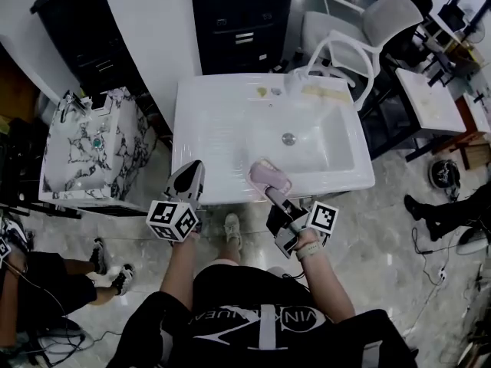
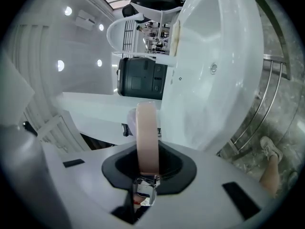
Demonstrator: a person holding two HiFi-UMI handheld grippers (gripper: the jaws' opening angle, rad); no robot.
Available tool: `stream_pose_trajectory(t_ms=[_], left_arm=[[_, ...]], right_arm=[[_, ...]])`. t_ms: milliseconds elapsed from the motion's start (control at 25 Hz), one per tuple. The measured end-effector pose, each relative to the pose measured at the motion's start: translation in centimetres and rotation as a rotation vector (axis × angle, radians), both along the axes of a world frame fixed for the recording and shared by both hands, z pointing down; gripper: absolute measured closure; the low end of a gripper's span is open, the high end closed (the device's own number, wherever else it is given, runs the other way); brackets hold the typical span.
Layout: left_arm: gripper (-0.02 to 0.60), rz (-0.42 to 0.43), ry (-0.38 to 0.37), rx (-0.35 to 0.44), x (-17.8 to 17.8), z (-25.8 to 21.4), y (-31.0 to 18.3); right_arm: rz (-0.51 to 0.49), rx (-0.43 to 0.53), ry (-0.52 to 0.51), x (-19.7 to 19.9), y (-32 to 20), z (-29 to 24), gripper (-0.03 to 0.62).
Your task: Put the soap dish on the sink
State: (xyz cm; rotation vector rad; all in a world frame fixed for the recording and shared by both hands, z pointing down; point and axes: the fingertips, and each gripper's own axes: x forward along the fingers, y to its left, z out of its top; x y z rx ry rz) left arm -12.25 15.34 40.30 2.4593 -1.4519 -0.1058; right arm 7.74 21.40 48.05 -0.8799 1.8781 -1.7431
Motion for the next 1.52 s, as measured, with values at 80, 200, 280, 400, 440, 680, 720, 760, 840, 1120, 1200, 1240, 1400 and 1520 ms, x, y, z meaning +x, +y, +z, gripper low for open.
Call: stream_pose_trajectory(t_ms=[80, 200, 280, 400, 440, 680, 720, 760, 840, 1120, 1200, 1240, 1400, 1520], left_arm=[[0.563, 0.008, 0.002, -0.003, 0.2, -0.1, -1.6], [0.563, 0.021, 0.005, -0.014, 0.5, 0.0, -3.7], [0.563, 0.028, 0.003, -0.027, 0.6, 0.3, -5.0], [0.563, 0.035, 0.006, -0.042, 0.7, 0.8, -6.9], [0.563, 0.038, 0.008, -0.045, 0.8, 0.9, -7.6], [0.563, 0.072, 0.008, -0.055, 1.9, 1.3, -10.9], [0.563, 0.079, 0.008, -0.057, 2.2, 1.4, -11.4], [0.565, 0.085, 0.008, -0.059, 2.5, 1.6, -11.9], [0.565, 0.098, 0.01, -0.064, 3.0, 1.8, -12.8], [0.565, 0.131, 0.007, -0.086, 3.6, 3.0, -15.9], [0.565, 0.141, 0.004, -0.095, 3.8, 3.5, -16.6], [0.565, 0.147, 0.001, -0.1, 3.9, 3.7, -16.9], [0.565, 0.173, -0.004, -0.113, 4.6, 4.7, -18.3], [0.565, 0.19, -0.011, -0.116, 5.1, 5.3, -19.2]], right_arm=[[0.002, -0.006, 0.003, 0.0, -1.4, 0.1, 0.53], [0.009, -0.011, 0.008, 0.0, -3.5, 0.2, 0.53], [0.017, -0.018, 0.009, 0.0, -4.8, 0.3, 0.53], [0.025, -0.031, 0.009, -0.1, -6.5, 0.6, 0.53], [0.025, -0.034, 0.015, -0.1, -7.1, 0.6, 0.53], [0.039, -0.048, 0.016, -0.2, -10.4, 0.9, 0.53], [0.043, -0.052, 0.016, -0.2, -10.8, 1.0, 0.53], [0.045, -0.054, 0.016, -0.1, -11.3, 1.1, 0.53], [0.048, -0.058, 0.014, -0.2, -12.2, 1.3, 0.53], [0.054, -0.075, 0.031, -0.5, -15.7, 2.3, 0.53], [0.051, -0.082, 0.039, -0.8, -16.7, 2.6, 0.53], [0.048, -0.087, 0.045, -0.9, -17.1, 2.8, 0.53], [0.032, -0.094, 0.063, -1.5, -19.3, 3.3, 0.53], [0.009, -0.088, 0.079, -2.0, -21.0, 3.4, 0.53]])
